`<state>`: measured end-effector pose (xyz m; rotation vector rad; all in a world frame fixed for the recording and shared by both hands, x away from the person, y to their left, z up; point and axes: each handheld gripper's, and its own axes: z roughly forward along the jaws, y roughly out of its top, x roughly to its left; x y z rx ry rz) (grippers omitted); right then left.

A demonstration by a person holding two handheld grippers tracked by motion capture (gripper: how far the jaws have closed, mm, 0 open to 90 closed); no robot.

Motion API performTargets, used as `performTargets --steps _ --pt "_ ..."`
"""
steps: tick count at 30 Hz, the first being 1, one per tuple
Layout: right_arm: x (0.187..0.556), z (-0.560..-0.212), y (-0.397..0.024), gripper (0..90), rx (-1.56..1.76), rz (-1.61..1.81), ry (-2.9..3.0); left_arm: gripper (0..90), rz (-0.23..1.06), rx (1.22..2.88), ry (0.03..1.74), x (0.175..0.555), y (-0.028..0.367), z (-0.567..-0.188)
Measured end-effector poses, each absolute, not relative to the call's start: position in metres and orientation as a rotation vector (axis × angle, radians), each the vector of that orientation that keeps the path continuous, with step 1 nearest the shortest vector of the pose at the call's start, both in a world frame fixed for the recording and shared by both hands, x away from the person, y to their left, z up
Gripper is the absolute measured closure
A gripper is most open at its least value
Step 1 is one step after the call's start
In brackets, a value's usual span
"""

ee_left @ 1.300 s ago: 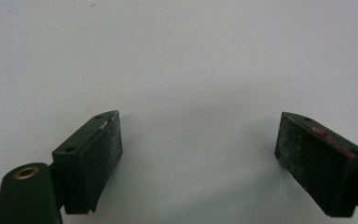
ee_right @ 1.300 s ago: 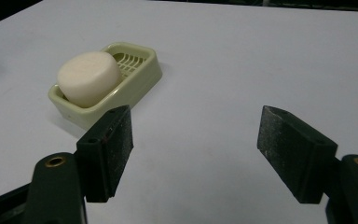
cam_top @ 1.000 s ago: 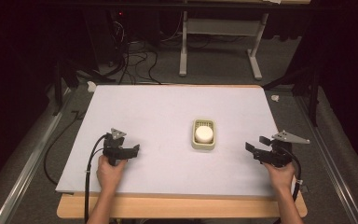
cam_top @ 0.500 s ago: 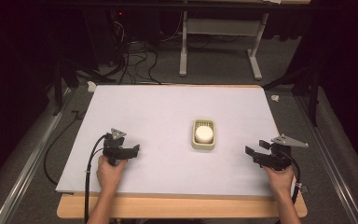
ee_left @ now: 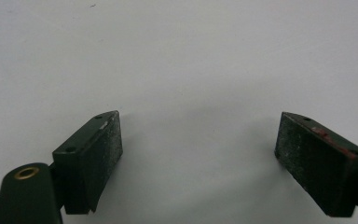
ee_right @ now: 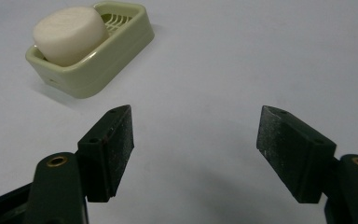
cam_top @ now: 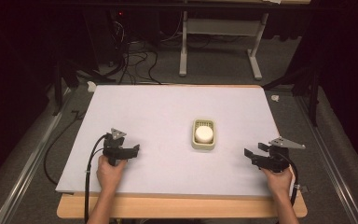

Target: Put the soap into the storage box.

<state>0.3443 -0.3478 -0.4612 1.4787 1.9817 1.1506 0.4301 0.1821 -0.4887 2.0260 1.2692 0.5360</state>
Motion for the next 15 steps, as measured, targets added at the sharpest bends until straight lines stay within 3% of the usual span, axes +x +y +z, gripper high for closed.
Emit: performTargets --steps 15 --pt "0.345 -0.473 -0.346 28.7 1.506 1.062 1.995 15.3 0.538 2.026 1.269 0.43 0.182 -0.489"
